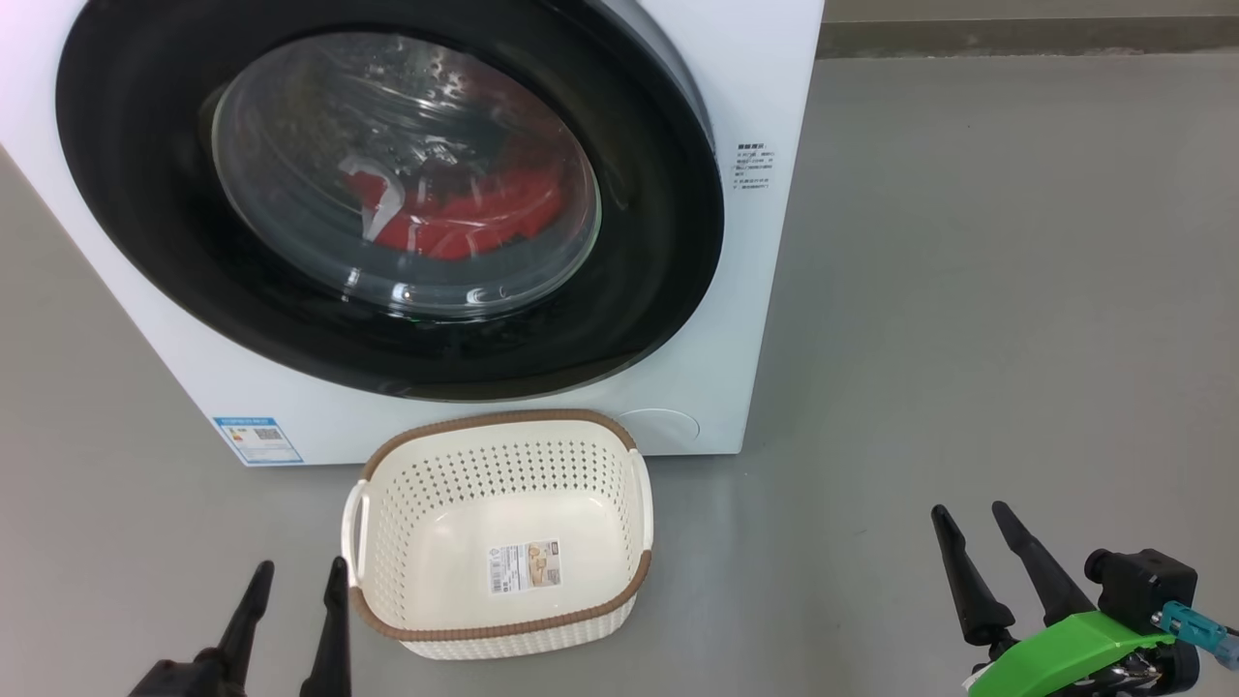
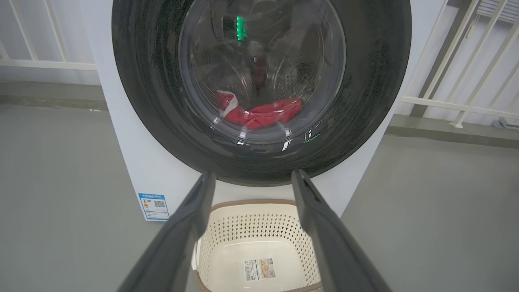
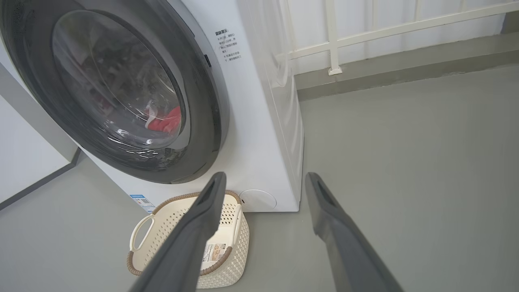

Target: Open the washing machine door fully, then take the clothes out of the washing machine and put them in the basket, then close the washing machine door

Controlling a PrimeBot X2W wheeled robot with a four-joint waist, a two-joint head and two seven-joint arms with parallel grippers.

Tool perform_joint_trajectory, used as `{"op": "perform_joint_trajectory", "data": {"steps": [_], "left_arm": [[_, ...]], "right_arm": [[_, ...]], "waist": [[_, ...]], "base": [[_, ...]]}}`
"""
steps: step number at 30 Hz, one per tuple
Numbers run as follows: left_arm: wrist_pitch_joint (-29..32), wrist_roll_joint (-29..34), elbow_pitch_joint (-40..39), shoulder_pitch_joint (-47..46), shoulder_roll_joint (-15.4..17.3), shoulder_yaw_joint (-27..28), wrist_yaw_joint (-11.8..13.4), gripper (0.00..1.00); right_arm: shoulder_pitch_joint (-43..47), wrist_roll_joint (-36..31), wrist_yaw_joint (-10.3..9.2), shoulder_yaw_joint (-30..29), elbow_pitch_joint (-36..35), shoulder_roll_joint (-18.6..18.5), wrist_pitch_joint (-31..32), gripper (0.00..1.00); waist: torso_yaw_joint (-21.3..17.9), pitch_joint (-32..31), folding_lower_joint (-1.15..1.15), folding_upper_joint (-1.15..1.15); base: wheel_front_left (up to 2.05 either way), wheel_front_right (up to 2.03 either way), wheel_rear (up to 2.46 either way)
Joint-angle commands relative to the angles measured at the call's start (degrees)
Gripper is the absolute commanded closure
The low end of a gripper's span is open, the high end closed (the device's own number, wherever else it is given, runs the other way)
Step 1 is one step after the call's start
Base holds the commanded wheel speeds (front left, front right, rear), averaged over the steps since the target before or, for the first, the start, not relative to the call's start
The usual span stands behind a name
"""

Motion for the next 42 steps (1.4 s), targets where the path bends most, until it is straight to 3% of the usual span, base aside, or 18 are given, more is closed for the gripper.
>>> {"op": "perform_joint_trajectory", "data": {"steps": [1, 14, 37, 38, 39, 41, 42], "left_arm": [[-1.05, 2.12, -1.79, -0.97, 1.07, 1.39, -0.15, 0.00], [-3.23, 10.12, -2.11, -0.52, 1.31, 0.80, -0.17, 0.00], [-3.23, 8.64, -2.02, -0.65, 1.18, 0.86, -0.17, 0.00], [-3.23, 8.61, -2.03, -0.82, 1.19, 0.84, -0.17, 0.00], [-3.23, 8.60, -2.03, -0.91, 1.20, 0.80, -0.17, 0.00], [-3.23, 8.60, -2.11, -1.04, 1.18, 0.71, -0.17, 0.00], [-3.23, 8.59, -2.19, -1.10, 1.17, 0.68, -0.17, 0.00]], "right_arm": [[-1.98, -1.95, -0.05, 1.06, -1.73, -1.25, -1.07, 0.00], [-1.20, -8.82, -0.05, 0.97, -2.50, -2.06, -3.22, 0.00], [-0.44, -8.05, -0.05, -0.32, -3.46, -1.52, -3.22, 0.00], [-0.64, -7.91, -0.05, -0.21, -3.49, -1.41, -3.22, 0.15], [-0.83, -7.65, -0.05, -0.10, -3.51, -1.30, -3.22, 0.57], [-1.43, -6.55, -0.05, 0.04, -3.66, -0.92, -3.22, 1.00], [-1.90, -5.58, -0.05, 0.01, -3.83, -0.58, -3.22, 1.00]], "waist": [[0.02, 0.07, 0.00, 0.00], [-0.02, 0.02, 0.00, 0.00], [0.12, 0.34, 0.00, 0.00], [0.20, 0.54, 0.00, 0.00], [0.24, 0.64, 0.00, 0.00], [0.30, 0.85, 0.00, 0.00], [0.31, 0.99, 0.00, 0.00]], "base": [[0.00, 0.00, 0.00], [0.00, 0.00, 0.00], [0.00, 0.00, 0.00], [0.00, 0.00, 0.00], [0.00, 0.00, 0.00], [0.00, 0.00, 0.00], [0.00, 0.00, 0.00]]}}
